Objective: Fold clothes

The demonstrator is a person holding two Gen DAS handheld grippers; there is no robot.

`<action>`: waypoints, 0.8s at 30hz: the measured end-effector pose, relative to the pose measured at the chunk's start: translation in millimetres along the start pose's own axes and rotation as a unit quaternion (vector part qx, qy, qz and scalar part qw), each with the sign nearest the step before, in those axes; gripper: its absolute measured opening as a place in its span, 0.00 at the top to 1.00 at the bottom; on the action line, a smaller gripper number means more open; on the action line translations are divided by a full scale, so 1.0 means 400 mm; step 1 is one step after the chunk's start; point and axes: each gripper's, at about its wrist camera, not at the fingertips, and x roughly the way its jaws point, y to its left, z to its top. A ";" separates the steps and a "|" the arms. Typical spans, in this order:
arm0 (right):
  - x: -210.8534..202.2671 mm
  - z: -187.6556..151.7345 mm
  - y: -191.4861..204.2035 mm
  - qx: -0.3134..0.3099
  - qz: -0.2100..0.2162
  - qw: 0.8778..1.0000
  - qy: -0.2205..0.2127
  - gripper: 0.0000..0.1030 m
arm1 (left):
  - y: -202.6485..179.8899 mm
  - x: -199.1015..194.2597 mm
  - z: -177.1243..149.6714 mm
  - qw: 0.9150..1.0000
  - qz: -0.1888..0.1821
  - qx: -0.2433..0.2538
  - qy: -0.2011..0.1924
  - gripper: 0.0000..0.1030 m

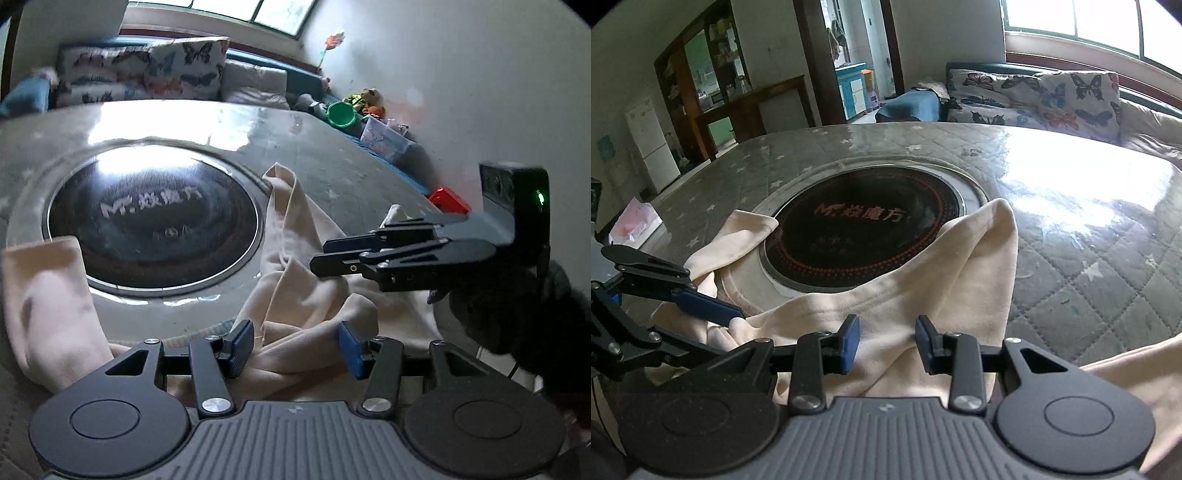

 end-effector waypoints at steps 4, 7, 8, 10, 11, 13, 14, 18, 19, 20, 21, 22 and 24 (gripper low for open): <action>0.001 0.000 0.000 0.002 0.000 1.000 0.000 0.68 | 0.011 0.006 0.008 1.000 -0.022 -0.022 0.002 0.49; -0.002 0.000 -0.001 0.005 0.000 1.000 -0.003 0.68 | 0.021 0.018 0.010 0.999 -0.035 -0.039 0.007 0.57; -0.005 0.000 -0.002 0.005 0.000 1.000 -0.004 0.68 | 0.026 0.021 0.010 0.998 -0.037 -0.048 0.009 0.59; -0.009 0.001 -0.004 0.007 -0.001 1.000 -0.006 0.68 | 0.045 0.022 0.010 0.997 -0.042 -0.067 0.010 0.67; -0.011 0.001 -0.005 0.008 -0.002 1.000 -0.007 0.68 | 0.051 0.022 0.008 0.996 -0.043 -0.072 0.009 0.71; -0.012 0.002 -0.007 0.010 -0.003 1.000 -0.009 0.68 | 0.058 0.021 0.004 0.996 -0.044 -0.078 0.006 0.76; -0.013 0.003 -0.008 0.012 -0.004 1.000 -0.010 0.68 | 0.058 0.022 0.002 0.996 -0.043 -0.077 0.005 0.79; -0.019 0.008 -0.015 0.017 -0.009 1.000 -0.017 0.67 | 0.051 0.010 0.007 0.997 -0.035 -0.064 -0.007 0.92; -0.023 0.010 -0.018 0.019 -0.011 1.000 -0.020 0.67 | 0.051 0.003 0.012 0.998 -0.030 -0.060 -0.013 0.93; -0.027 0.012 -0.022 0.021 -0.013 0.999 -0.023 0.67 | 0.051 -0.003 0.019 0.998 -0.023 -0.054 -0.019 0.96; -0.030 0.015 -0.025 0.023 -0.016 0.999 -0.026 0.67 | 0.051 -0.010 0.025 0.998 -0.016 -0.048 -0.024 0.96; -0.032 0.017 -0.028 0.025 -0.018 0.999 -0.028 0.67 | 0.052 -0.016 0.031 0.999 -0.010 -0.045 -0.029 0.96; -0.036 0.021 -0.034 0.028 -0.022 0.999 -0.032 0.67 | 0.054 -0.025 0.043 0.999 0.006 -0.035 -0.038 0.96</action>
